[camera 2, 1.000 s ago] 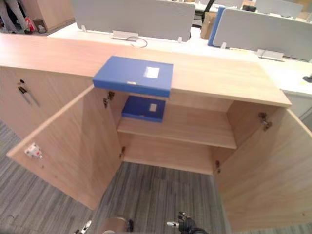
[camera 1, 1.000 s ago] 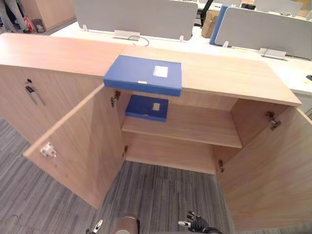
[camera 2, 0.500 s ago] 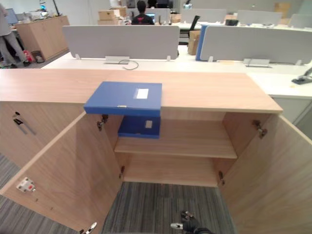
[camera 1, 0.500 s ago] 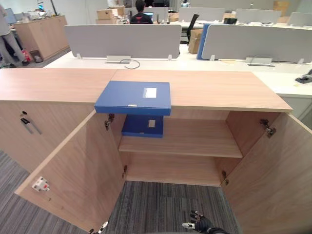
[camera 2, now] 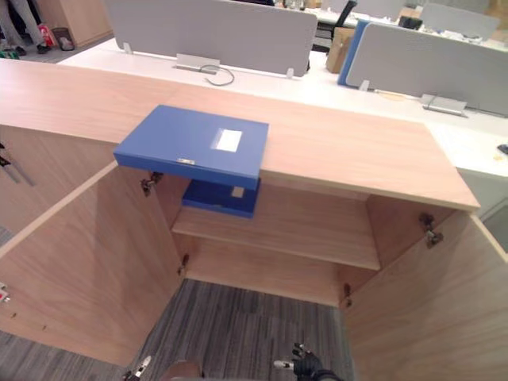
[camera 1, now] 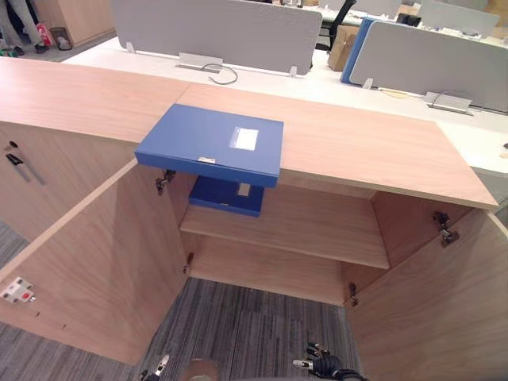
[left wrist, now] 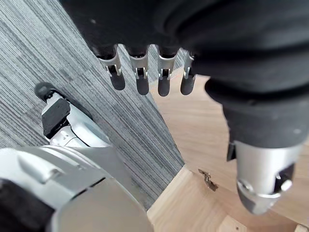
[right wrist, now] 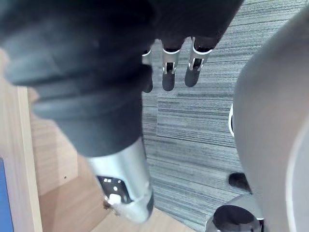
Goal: Walk over to the cabinet, pick up the folder, carry it to the office cabinet, place the folder inside the office cabinet, then close the office cabinet door
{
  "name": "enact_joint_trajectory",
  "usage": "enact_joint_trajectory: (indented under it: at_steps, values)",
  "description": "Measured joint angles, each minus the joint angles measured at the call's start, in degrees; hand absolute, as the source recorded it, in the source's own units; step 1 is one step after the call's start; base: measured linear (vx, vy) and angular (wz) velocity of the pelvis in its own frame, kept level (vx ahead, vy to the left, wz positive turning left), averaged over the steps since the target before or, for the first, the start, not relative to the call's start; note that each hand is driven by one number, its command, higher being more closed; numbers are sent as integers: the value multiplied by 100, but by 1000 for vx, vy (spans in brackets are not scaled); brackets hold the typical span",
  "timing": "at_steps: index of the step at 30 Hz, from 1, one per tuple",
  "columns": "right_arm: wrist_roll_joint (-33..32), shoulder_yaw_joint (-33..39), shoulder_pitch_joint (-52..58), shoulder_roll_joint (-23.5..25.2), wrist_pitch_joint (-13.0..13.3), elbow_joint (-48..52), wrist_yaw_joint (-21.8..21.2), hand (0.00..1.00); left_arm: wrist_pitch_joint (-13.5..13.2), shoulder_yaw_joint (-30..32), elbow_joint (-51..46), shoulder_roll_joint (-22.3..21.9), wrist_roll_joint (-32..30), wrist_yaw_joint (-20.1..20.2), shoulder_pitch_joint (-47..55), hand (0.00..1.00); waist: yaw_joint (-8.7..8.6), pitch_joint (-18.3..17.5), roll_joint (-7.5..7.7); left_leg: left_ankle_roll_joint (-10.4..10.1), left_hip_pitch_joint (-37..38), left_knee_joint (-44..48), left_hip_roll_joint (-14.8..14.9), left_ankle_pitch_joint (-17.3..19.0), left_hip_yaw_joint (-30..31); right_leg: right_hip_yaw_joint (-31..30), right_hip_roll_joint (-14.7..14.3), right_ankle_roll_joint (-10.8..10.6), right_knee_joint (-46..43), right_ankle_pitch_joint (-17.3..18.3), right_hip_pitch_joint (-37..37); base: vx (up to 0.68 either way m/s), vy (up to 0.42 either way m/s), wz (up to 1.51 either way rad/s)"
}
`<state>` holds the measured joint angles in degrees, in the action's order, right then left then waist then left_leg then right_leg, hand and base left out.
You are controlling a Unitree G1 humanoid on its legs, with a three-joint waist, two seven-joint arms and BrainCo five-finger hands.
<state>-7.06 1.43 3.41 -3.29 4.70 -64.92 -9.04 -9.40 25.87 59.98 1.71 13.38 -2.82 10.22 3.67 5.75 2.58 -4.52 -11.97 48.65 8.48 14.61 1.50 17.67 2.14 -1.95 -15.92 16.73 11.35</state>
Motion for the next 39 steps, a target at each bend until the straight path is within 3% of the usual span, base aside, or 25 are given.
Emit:
enact_joint_trajectory:
  at_steps: [1,3,4,5,6,8,10,17,22,27,29,32,37,39]
  values:
    - [-5,49,5,47,-2,1,27,0,-2,-21,-4,34,42,4,-36,0,63,21,84,48,-125,194,1,35,-169,-80,106,8,37,-5,20,94,88,-31]
    - [-19,138,-55,5,-14,-1,46,0,-2,-101,-12,33,50,1,-66,0,46,79,33,81,-195,-406,-138,418,-253,-113,251,6,-12,-4,-7,94,154,-10]
    - [-20,182,-73,-103,-16,-2,47,0,-8,-246,-12,-16,92,4,-54,0,45,105,-143,120,-134,-1311,-191,-34,-212,-133,267,-19,-125,8,-89,95,227,-1]
    - [-21,187,-99,-133,-29,-25,64,0,-9,-296,8,-28,132,8,-52,0,53,130,-178,145,-50,-1427,-234,17,-239,-220,301,-30,-140,12,-125,88,226,-10]
    - [-22,133,-99,-84,-47,-48,63,0,-25,-407,-25,64,220,6,-59,0,85,148,-35,202,83,-1745,-426,-118,-347,-368,441,-45,-76,-1,-197,40,105,-12]
    - [1,127,-102,26,-46,-43,47,0,-21,-581,-108,174,270,15,-42,0,72,76,107,289,213,-2075,-638,-239,-473,-525,643,-64,16,-30,-204,71,116,-12]
    - [41,128,-72,24,-44,-45,47,0,-22,-854,-233,243,390,47,14,0,62,42,93,345,331,-2223,-740,-287,-532,-529,752,-163,89,-92,-138,49,93,-2]
    - [172,-128,15,-23,-19,60,22,0,-51,-2083,-2996,306,1957,606,130,0,75,-67,96,331,620,-3561,-834,-1208,-417,-514,731,-261,605,-655,-209,-44,-26,9]
    - [393,-167,40,-78,-20,119,4,0,-108,-2452,-4778,282,3211,819,265,0,49,-137,26,366,1043,-4724,-956,-1940,-403,-513,792,-266,782,-675,-247,-128,-51,-1]
    - [603,-336,23,-124,-38,115,7,0,-151,-2501,-6114,263,3914,818,467,0,32,-206,-63,362,1317,-5371,-996,-2299,-262,-498,772,-267,886,-638,-242,-122,13,2]
    - [603,-411,23,-119,-47,102,7,0,-164,-2470,-6511,262,3890,775,536,0,52,-252,-60,361,1307,-5371,-1015,-2312,-225,-498,774,-277,907,-634,-229,-58,35,7]
    - [601,-537,18,-117,-49,58,6,0,-346,-2313,-7238,209,3264,545,659,0,70,-291,-56,361,1300,-5369,-1054,-2332,-170,-498,759,-289,950,-635,-199,-9,20,8]
    - [595,-534,-3,-118,-50,-28,-13,0,-503,-1970,-8028,62,1399,-131,714,0,92,-361,-5,346,1204,-5356,-1062,-2354,-126,-502,745,-341,986,-692,-248,25,3,5]
    - [591,-534,-20,-106,-59,-57,-49,0,-501,-1758,-8333,25,206,-544,690,0,95,-374,8,381,1190,-5333,-1050,-2361,-124,-506,727,-342,1032,-707,-234,50,-28,0]
